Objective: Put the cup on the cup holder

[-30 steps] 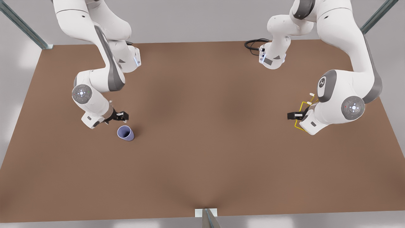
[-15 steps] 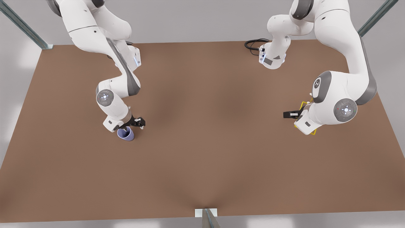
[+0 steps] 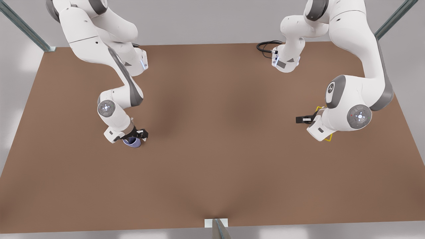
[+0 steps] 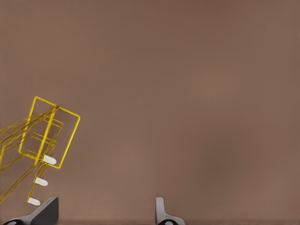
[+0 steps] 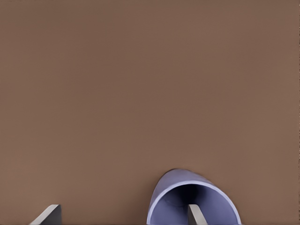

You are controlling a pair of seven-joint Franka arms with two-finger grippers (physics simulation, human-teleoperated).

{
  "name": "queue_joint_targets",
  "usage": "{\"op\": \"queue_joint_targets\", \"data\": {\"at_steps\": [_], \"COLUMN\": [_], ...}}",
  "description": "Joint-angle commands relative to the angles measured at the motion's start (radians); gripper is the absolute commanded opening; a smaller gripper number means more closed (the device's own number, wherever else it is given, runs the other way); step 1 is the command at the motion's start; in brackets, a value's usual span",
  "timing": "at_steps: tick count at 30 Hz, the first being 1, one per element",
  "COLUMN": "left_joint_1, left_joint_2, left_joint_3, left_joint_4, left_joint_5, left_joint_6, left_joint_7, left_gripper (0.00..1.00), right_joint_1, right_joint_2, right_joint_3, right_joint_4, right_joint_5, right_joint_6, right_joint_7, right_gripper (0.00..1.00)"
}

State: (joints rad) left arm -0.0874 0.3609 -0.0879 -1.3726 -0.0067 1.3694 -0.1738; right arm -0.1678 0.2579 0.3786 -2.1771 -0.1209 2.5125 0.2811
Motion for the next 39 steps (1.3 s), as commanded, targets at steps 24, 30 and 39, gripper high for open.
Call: {"op": "queue_joint_targets", "data": {"at_steps": [24, 30, 39], "left_joint_1": [-0.008, -0.005, -0.064], "left_joint_2": [-0.007, -0.014, 0.0], "left_joint_3": [0.0, -0.001, -0.003], "left_joint_4": [-0.003, -0.028, -0.036], "left_joint_5": [0.01, 0.008, -0.001], "left_joint_6": [-0.004, -0.015, -0.015], "left_joint_7": [-0.041, -0.036, -0.044], "left_gripper": [1.0, 1.0, 1.0], "right_joint_1": [-0.007, 0.004, -0.007], "right_joint_2": [0.043, 0.07, 0.101], "right_joint_3": [0.0, 0.0, 0.0], "right_joint_4": [-0.03, -0.038, -0.044], "right_joint_5": [-0.017, -0.039, -0.066], "right_joint_6": [0.06, 0.06, 0.071], "right_joint_7": [0.03, 0.03, 0.032], "right_gripper": [1.0, 1.0, 0.21]}}
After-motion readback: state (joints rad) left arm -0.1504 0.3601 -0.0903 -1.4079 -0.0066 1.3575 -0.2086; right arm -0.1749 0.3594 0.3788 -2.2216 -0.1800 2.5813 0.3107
